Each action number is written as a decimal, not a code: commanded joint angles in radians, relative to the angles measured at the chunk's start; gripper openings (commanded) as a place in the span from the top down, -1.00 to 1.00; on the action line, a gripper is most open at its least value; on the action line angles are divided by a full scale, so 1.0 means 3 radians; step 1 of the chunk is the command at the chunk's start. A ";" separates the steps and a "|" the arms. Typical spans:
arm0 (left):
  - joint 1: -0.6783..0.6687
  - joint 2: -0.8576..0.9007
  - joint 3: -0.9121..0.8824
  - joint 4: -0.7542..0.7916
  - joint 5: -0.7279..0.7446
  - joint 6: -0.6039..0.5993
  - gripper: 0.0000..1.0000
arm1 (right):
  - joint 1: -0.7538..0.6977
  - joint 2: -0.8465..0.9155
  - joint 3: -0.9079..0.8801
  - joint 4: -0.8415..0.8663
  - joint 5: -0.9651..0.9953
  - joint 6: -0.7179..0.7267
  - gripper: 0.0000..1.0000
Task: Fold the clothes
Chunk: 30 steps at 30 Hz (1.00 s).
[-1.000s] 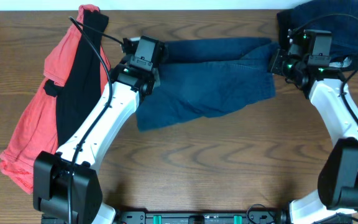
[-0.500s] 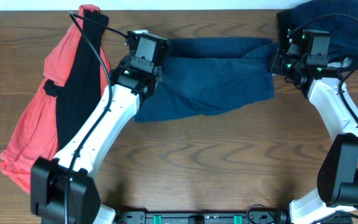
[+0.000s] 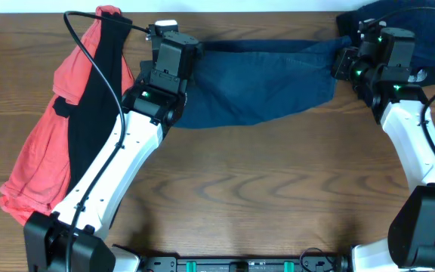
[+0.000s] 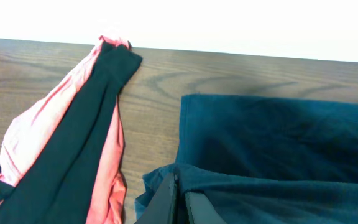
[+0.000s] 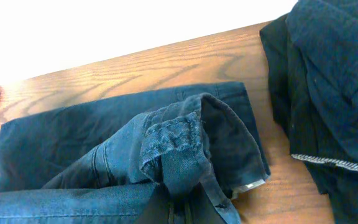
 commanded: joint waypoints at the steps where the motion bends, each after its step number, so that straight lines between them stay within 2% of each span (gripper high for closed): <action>1: 0.0022 -0.0023 0.0064 0.0055 -0.0155 0.0052 0.88 | 0.0008 -0.0056 0.0058 0.0072 0.0211 -0.0127 0.98; 15: 0.0058 0.0338 0.0064 0.0378 -0.0155 0.0051 0.88 | 0.0033 0.0244 0.0057 0.0436 0.0220 -0.0139 0.97; 30: 0.0070 0.1222 0.0064 0.1558 -0.0155 0.0052 0.88 | 0.0090 0.1081 0.0057 0.1385 0.0207 -0.0136 0.97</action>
